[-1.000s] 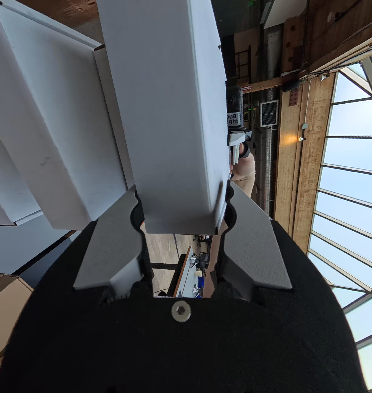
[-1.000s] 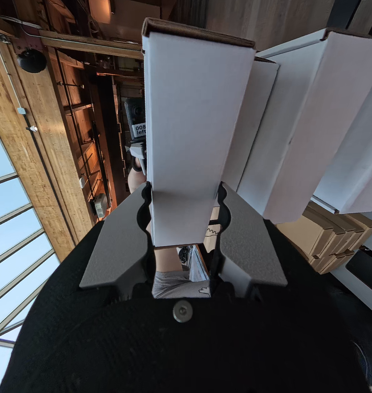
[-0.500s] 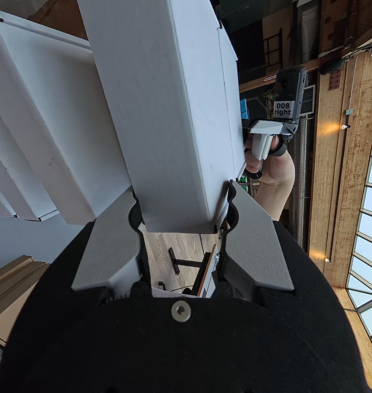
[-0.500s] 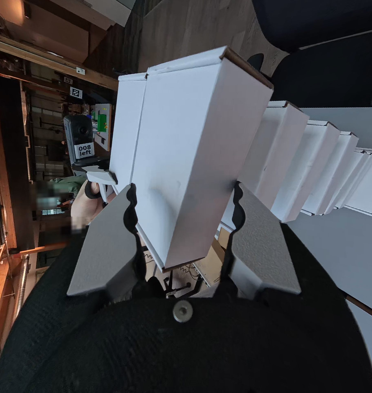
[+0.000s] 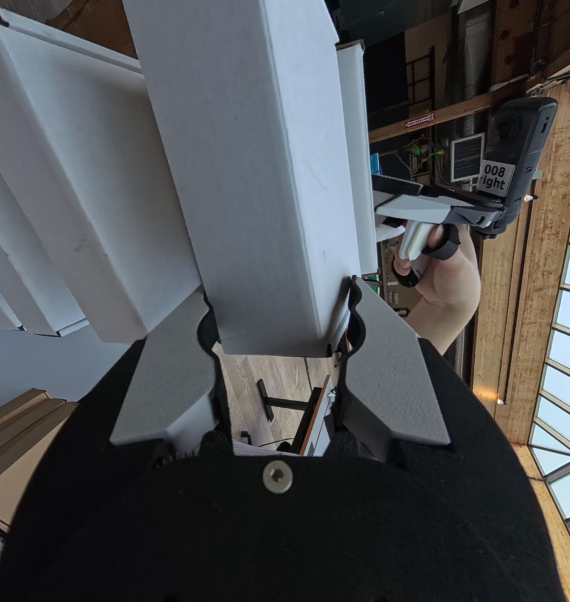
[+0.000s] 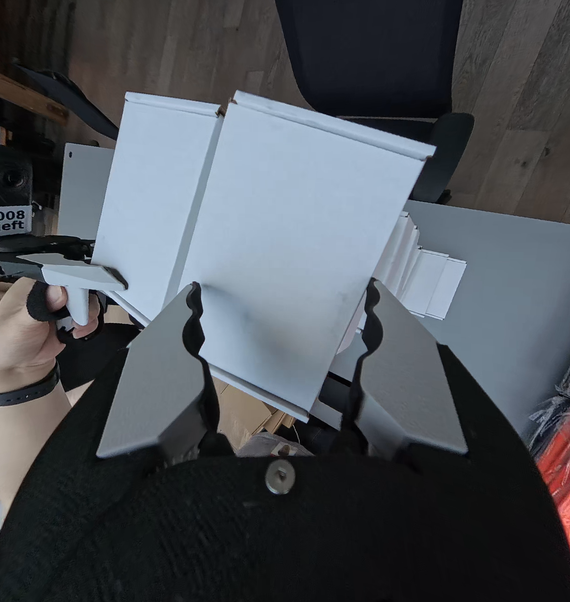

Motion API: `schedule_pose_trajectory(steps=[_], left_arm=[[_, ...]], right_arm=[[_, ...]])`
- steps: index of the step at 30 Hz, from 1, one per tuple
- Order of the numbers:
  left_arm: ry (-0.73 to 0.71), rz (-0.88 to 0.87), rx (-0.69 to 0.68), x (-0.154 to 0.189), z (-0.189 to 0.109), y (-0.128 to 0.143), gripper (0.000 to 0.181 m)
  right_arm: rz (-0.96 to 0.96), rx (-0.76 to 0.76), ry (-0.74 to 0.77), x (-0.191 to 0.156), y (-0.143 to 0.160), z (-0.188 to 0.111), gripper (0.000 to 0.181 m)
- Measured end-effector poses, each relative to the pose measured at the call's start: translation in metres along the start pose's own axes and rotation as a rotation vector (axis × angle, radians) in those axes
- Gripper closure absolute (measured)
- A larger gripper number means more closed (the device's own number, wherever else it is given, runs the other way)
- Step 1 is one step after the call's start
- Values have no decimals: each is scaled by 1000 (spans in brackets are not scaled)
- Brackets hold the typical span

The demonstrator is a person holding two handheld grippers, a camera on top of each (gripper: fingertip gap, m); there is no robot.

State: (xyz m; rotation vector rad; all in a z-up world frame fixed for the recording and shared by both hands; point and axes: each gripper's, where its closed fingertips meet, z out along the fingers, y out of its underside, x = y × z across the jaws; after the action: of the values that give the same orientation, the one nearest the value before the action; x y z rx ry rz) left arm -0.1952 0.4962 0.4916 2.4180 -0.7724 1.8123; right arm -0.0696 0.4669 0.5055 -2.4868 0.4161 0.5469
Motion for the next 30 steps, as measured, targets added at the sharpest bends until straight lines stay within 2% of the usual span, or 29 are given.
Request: schedule_pose_trajectory(steps=[6, 18, 24, 25, 26, 30], left_arm=[[0, 1, 2, -2, -1, 0, 102], [8, -3, -1, -4, -1, -4, 102], [24, -19, 11, -7, -5, -6, 102], [29, -21, 13, -7, -5, -6, 102], [32, -20, 13, -7, -6, -6, 102], [34, -13, 2, -6, -3, -4, 102]], right_arm=[[-36, 11, 19, -11, -2, -4, 85], [-298, -1, 350, -18, -10, -3, 83], [-410, 40, 416, -29, -19, -1, 78], [-438, 45, 428, -29, -21, -1, 79], [-465, 50, 436, -31, -22, -1, 88], [-590, 84, 532, -35, -28, -4, 92]])
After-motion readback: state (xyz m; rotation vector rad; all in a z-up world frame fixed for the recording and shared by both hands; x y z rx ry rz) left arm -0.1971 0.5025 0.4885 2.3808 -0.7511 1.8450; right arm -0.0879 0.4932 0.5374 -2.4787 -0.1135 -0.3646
